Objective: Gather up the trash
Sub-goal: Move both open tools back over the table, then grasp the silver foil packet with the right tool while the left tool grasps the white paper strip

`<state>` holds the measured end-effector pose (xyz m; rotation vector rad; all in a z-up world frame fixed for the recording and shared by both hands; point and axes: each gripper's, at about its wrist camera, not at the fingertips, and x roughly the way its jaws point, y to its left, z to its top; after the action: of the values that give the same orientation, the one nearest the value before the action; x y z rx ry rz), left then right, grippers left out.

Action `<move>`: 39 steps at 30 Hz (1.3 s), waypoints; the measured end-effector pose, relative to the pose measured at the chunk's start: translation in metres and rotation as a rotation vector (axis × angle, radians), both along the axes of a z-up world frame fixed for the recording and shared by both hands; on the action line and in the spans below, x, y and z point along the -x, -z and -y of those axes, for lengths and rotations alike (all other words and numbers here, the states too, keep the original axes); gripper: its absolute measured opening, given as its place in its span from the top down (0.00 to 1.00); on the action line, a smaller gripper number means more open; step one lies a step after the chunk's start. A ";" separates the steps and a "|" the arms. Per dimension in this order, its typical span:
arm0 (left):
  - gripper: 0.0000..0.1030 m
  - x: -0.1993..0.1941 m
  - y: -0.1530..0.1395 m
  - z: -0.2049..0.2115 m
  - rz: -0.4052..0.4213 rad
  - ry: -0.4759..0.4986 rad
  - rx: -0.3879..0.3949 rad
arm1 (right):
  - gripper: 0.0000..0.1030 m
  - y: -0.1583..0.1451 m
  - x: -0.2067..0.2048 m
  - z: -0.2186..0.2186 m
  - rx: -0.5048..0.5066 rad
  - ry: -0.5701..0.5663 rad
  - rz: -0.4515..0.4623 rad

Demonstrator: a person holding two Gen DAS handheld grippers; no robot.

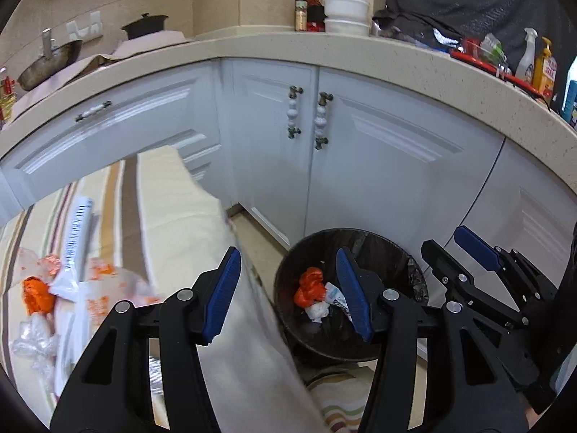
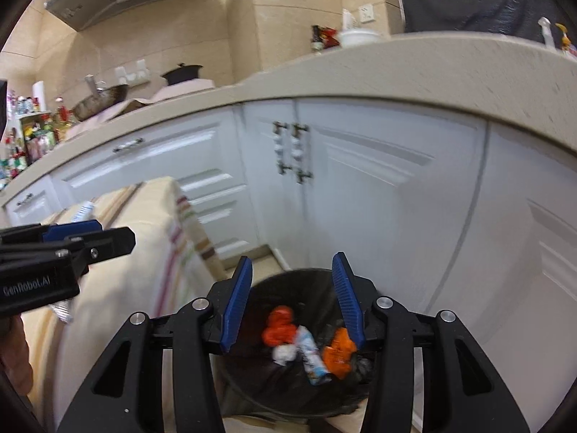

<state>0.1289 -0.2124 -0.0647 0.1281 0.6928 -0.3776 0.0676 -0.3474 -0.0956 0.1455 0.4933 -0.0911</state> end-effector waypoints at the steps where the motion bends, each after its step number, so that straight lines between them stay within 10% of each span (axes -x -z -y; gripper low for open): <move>1: 0.48 0.005 -0.003 -0.009 0.015 -0.011 0.000 | 0.54 -0.004 0.000 -0.008 -0.010 -0.024 0.008; 22: 0.43 0.050 0.003 -0.216 -0.005 -0.370 0.004 | 0.51 -0.014 -0.008 -0.176 0.049 -0.413 -0.057; 39: 0.43 0.057 0.024 -0.245 -0.070 -0.386 0.035 | 0.62 0.008 -0.028 -0.201 0.076 -0.484 -0.273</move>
<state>0.0724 0.0327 -0.0889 -0.0533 0.7614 -0.0243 0.0960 -0.1464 -0.1039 -0.0650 0.7837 0.3474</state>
